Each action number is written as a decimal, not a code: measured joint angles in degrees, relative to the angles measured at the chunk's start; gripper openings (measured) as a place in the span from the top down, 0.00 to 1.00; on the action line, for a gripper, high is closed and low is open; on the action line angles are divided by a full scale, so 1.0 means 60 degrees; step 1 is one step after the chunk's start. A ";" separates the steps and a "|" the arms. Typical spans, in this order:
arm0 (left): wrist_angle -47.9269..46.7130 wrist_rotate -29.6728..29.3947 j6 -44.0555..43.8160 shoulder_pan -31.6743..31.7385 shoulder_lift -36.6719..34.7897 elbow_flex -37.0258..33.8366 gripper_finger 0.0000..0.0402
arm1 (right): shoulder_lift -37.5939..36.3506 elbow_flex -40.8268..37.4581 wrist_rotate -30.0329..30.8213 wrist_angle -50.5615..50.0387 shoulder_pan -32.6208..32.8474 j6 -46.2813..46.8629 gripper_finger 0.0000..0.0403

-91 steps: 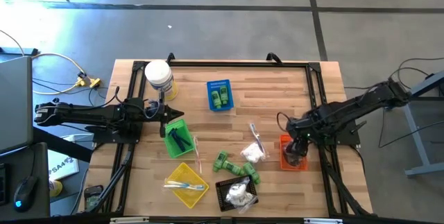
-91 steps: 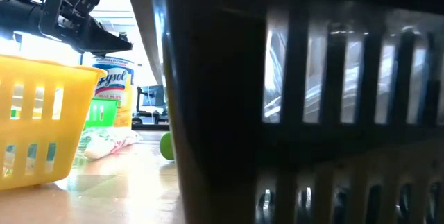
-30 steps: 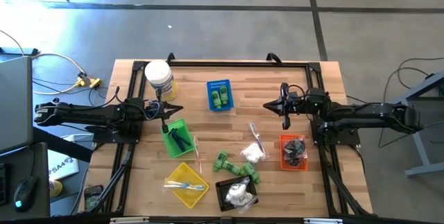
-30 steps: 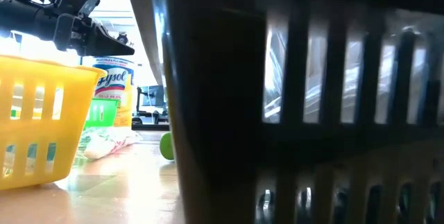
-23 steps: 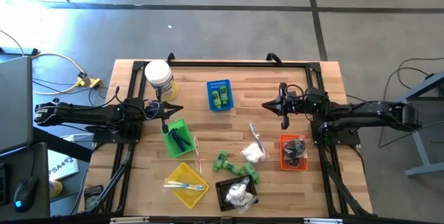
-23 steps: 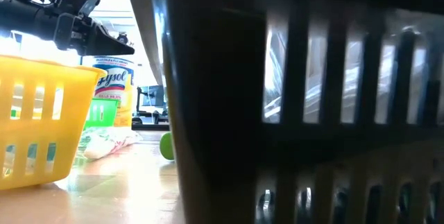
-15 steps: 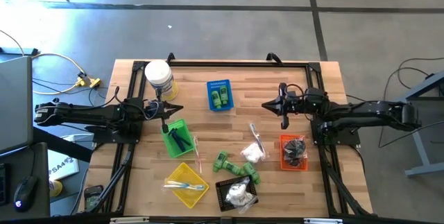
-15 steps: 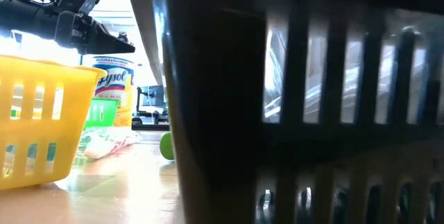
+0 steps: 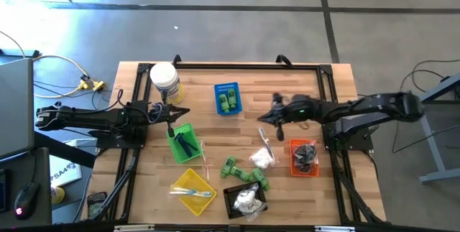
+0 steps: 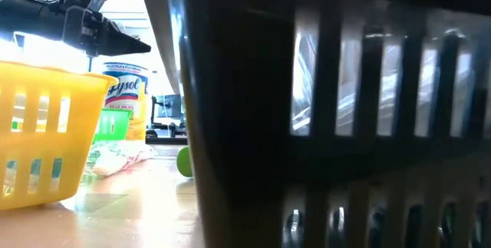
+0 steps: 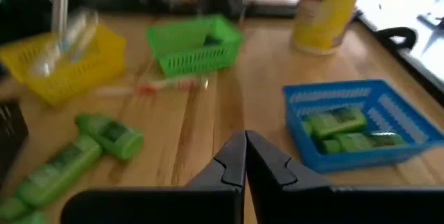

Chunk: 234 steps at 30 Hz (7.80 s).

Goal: Pick & Place Travel size toiletries
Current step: Put the shampoo bottle into the blue bin

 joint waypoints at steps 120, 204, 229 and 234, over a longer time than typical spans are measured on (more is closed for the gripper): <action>-0.0044 0.2840 -0.5479 -0.0007 0.2341 0.1617 0.84 | 0.6099 0.7572 0.3310 -0.5272 0.2266 -0.7483 0.59; -0.3554 0.3089 -0.6764 0.3439 0.9613 0.8058 0.82 | -0.1915 0.0325 0.0462 0.0243 0.1044 -0.1183 0.79; -0.4842 0.1912 -0.8656 0.2998 1.3471 1.0382 0.82 | -0.2280 -0.0424 0.0675 0.0662 0.1055 -0.0685 0.85; -0.4777 0.1738 -0.8742 0.3000 1.3602 1.0382 0.80 | -0.2280 -0.0424 0.0669 0.0639 0.1059 -0.0710 0.85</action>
